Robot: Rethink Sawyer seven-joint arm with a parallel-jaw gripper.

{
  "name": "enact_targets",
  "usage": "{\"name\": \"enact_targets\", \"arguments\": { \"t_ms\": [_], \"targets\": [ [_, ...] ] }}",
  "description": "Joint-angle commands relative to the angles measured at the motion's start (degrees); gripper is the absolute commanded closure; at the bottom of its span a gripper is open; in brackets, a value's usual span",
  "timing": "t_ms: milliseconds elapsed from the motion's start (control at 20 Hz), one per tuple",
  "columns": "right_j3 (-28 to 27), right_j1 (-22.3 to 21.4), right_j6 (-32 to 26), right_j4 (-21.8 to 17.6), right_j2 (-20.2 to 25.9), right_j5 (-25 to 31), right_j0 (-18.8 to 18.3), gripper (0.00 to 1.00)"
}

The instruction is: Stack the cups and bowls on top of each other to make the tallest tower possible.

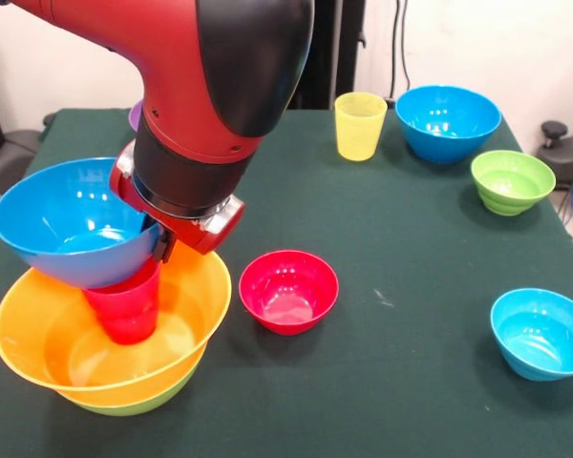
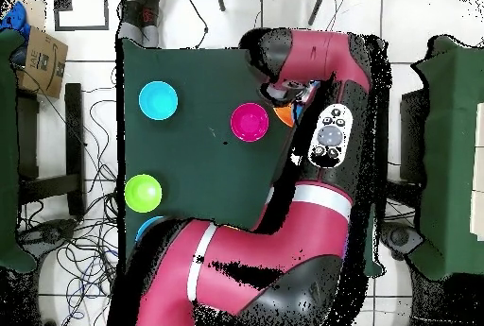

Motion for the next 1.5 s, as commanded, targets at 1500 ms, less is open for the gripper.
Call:
{"name": "enact_targets", "arguments": {
  "t_ms": [1500],
  "targets": [
    [3.72, 1.28, 5.61, 1.60, 3.10, 0.94, 0.87, 1.00]
  ]
}}
